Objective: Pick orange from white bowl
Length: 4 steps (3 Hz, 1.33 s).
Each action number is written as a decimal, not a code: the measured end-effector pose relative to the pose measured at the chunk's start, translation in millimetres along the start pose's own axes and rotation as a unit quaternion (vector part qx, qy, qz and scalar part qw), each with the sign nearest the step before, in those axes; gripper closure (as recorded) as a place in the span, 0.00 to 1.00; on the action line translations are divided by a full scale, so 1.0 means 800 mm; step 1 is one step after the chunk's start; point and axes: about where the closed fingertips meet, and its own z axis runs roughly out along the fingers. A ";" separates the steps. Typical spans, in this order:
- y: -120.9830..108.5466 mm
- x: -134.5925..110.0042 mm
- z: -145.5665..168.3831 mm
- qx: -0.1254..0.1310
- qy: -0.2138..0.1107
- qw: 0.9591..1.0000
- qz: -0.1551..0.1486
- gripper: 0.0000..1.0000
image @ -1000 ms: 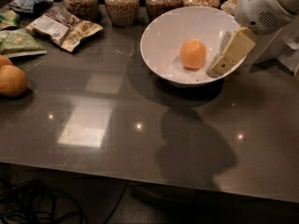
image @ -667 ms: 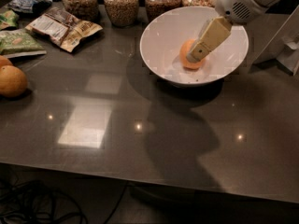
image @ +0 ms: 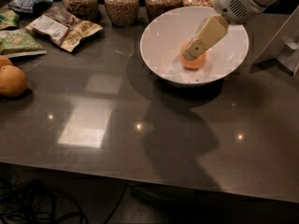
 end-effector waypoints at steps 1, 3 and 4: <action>-0.025 0.009 0.024 0.029 -0.005 1.000 -0.002 0.00; -0.074 0.048 0.093 0.076 -0.001 0.997 -0.004 0.05; -0.083 0.073 0.117 0.074 0.004 0.997 0.016 0.20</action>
Offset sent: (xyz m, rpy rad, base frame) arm 0.0951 -0.0304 -0.0648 -0.0496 -0.1814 -0.1010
